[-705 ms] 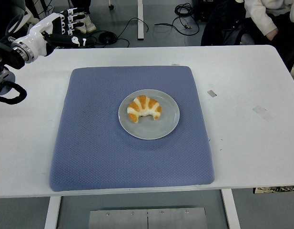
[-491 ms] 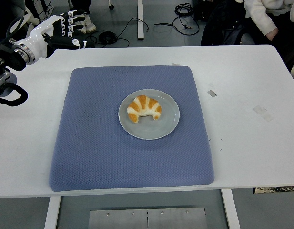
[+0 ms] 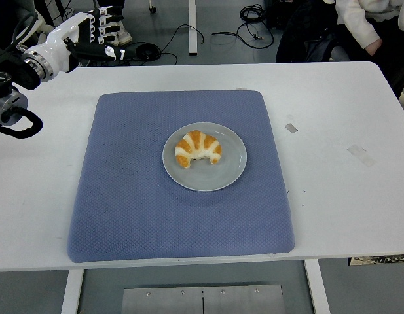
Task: Place the bread on the table
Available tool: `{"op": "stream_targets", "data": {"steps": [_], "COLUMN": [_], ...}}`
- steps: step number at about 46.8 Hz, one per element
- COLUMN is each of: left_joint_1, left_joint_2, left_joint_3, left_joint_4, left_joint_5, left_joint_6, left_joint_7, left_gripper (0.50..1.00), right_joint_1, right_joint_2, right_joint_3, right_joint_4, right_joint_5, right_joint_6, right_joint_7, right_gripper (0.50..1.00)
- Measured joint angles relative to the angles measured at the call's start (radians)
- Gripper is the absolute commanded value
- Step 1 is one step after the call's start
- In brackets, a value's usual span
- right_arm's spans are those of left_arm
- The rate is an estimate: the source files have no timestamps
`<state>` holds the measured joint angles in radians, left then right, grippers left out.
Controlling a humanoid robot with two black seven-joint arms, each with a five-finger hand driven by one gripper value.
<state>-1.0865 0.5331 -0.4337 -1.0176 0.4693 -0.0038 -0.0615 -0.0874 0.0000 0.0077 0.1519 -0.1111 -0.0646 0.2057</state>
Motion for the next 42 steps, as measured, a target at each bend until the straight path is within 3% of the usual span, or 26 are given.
{"op": "stream_targets", "data": {"steps": [13, 26, 35, 42], "left_joint_1": [-0.054, -0.109, -0.119, -0.122], "left_joint_2": [-0.028, -0.030, -0.064, -0.091], "left_joint_3": [0.090, 0.104, 0.180, 0.232], "left_joint_4": [-0.049, -0.154, -0.220, -0.233], "left_joint_5": [0.091, 0.157, 0.275, 0.287], "left_joint_6": [0.020, 0.060, 0.189, 0.233], "left_joint_7": [0.127, 0.188, 0.252, 0.256], "left_gripper": [0.945, 0.939, 0.940, 0.940], "right_joint_1": [0.000, 0.000, 0.000, 0.000], "right_joint_2": [0.000, 0.000, 0.000, 0.000], "right_joint_3": [0.000, 0.000, 0.000, 0.000], "right_joint_4": [0.000, 0.000, 0.000, 0.000], "right_joint_5": [0.000, 0.000, 0.000, 0.000], "right_joint_6": [0.000, 0.000, 0.000, 0.000], "right_joint_7": [0.000, 0.000, 0.000, 0.000], "right_gripper": [1.000, 1.000, 1.000, 1.000]}}
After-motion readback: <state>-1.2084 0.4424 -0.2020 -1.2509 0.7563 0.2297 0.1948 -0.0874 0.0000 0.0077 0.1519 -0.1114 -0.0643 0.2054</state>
